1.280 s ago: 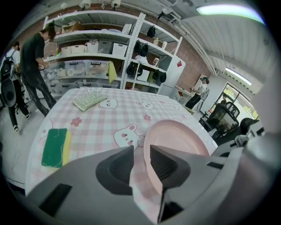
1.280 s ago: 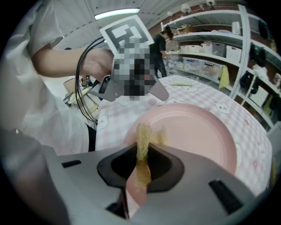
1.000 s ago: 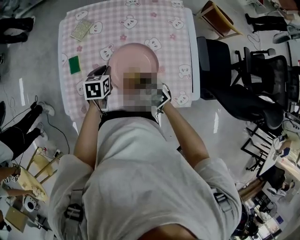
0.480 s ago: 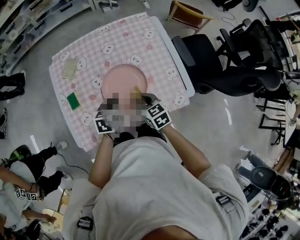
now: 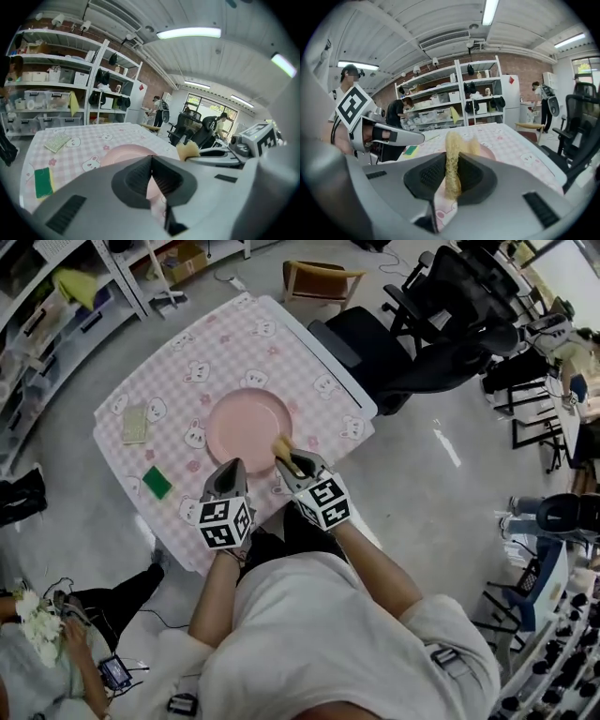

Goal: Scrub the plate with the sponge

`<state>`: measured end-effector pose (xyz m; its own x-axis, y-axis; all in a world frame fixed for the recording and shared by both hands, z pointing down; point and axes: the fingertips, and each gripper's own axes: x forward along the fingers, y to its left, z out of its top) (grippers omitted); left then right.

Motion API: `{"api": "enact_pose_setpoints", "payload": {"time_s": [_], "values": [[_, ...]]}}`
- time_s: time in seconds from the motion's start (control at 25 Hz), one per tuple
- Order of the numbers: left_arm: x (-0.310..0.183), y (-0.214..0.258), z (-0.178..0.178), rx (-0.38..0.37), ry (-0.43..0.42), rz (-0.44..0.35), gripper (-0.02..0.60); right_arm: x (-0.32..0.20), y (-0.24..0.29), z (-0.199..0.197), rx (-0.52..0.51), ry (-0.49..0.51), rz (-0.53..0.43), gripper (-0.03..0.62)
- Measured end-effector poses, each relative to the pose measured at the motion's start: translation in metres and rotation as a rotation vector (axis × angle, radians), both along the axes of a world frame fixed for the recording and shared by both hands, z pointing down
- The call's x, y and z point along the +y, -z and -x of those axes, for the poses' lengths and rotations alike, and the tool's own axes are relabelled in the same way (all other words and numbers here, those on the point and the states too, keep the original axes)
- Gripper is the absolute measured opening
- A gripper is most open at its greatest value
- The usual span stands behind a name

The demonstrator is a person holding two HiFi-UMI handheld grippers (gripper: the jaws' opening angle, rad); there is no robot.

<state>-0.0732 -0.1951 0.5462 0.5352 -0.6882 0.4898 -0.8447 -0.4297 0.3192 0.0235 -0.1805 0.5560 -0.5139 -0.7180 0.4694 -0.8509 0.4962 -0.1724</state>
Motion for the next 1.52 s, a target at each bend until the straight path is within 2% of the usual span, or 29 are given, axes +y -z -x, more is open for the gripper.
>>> {"api": "enact_pose_setpoints", "payload": {"time_s": [0.32,0.88,1.12,1.52], "values": [[0.001,0.063,0.010,0.013,-0.020,-0.147,0.011,0.001,0.072,0.005,-0.001,-0.056,-0.164,0.061],[-0.020,0.198,0.032,-0.009,0.078,-0.471,0.011,-0.023,0.216,-0.028,-0.045,-0.114,-0.467,0.061],[-0.019,0.217,0.035,-0.025,0.108,-0.517,0.011,-0.027,0.239,-0.032,-0.036,-0.099,-0.519,0.061],[-0.018,0.214,0.044,-0.020,0.129,-0.503,0.011,-0.031,0.246,-0.023,-0.029,-0.078,-0.539,0.061]]}}
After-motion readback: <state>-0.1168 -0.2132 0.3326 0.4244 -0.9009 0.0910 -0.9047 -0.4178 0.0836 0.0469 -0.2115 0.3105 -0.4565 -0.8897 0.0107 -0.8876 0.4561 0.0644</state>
